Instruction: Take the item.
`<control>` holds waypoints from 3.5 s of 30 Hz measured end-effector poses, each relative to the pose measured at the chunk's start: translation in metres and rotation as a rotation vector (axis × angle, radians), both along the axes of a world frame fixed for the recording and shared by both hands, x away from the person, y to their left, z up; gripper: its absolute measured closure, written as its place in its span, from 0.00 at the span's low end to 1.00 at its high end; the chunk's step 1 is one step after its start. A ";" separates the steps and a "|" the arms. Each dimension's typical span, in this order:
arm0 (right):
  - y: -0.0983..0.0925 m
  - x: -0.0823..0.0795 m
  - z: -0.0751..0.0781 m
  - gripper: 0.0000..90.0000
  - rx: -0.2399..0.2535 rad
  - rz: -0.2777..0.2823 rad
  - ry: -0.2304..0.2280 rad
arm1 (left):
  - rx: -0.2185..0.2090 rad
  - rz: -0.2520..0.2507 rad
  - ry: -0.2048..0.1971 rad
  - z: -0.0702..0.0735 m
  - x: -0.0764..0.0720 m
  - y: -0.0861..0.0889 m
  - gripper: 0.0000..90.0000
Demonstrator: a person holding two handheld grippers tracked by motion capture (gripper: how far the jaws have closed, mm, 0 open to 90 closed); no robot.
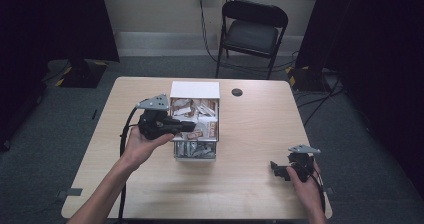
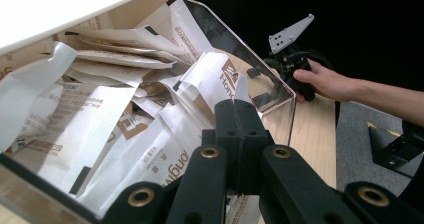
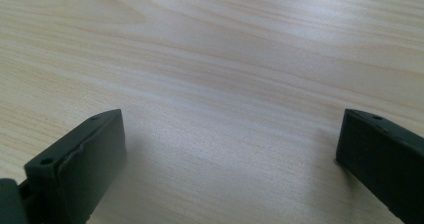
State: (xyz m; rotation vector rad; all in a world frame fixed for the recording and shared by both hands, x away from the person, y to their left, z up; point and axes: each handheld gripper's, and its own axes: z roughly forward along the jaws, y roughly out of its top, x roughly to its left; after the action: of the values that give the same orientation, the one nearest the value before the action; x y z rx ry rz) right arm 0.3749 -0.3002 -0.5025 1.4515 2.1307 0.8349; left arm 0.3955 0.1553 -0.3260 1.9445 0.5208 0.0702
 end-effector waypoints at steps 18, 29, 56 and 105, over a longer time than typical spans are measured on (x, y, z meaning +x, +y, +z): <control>0.000 0.000 0.000 0.00 0.000 0.000 0.000 | -0.035 0.013 -0.035 0.008 -0.003 0.004 1.00; 0.000 0.000 0.000 0.00 0.000 0.000 0.000 | -0.059 0.014 -0.056 0.015 -0.006 0.010 1.00; 0.000 0.000 0.000 0.00 -0.001 -0.001 0.000 | -0.110 0.031 -0.104 0.032 -0.015 0.034 1.00; 0.000 0.000 0.000 0.00 0.002 0.003 0.001 | -0.053 0.246 -0.133 0.031 -0.022 0.117 1.00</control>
State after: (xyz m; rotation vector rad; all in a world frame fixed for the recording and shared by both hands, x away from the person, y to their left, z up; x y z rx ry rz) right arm 0.3754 -0.3004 -0.5025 1.4502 2.1343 0.8377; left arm 0.3736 0.2723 -0.2949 1.8021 0.6642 0.3367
